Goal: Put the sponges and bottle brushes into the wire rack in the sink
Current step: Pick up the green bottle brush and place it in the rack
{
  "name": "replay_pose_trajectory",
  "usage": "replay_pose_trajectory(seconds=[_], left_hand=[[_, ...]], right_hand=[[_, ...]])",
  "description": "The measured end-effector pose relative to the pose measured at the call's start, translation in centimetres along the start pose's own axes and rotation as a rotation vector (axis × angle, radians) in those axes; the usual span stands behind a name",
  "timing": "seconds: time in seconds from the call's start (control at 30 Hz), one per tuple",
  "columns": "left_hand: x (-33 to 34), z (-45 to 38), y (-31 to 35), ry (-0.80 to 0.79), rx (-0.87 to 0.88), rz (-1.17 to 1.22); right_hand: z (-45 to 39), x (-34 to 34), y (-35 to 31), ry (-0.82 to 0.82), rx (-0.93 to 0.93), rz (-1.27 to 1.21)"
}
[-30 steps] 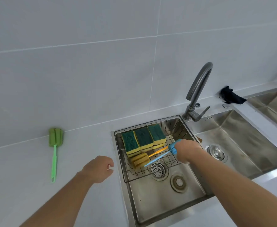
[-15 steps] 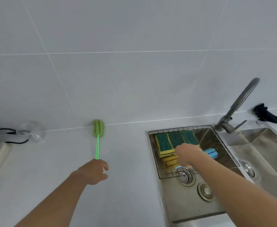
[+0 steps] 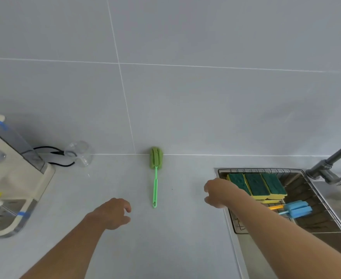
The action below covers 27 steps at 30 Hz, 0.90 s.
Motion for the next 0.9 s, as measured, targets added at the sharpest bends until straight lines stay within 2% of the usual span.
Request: replay_pose_trajectory(seconds=[0.27,0.47,0.77,0.9], left_hand=[[-0.6,-3.4,-0.3,0.045,0.04,0.188],[1.5,-5.7,1.2,0.104,0.037,0.363],[4.4,-7.6,4.5,0.301,-0.145,0.663],[4.9,-8.1,5.6,0.353,-0.215,0.741]], right_hand=[[-4.8,-1.2,-4.3,0.002,-0.026,-0.057],[-8.4,-0.4,-6.5,-0.007,-0.011,-0.164],[-12.7,1.1,-8.0,-0.032,0.033,-0.393],[-14.8,0.5,-8.9,0.022,0.125,-0.605]])
Point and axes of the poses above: each hand's wrist, its own z-axis away from the middle knuckle, its own x-axis out of the palm, y = z × x, the point moved 1 cm from there along -z, towards the middle knuckle, and after that the axes turned 7 degrees about y, right-handed, at the moved point
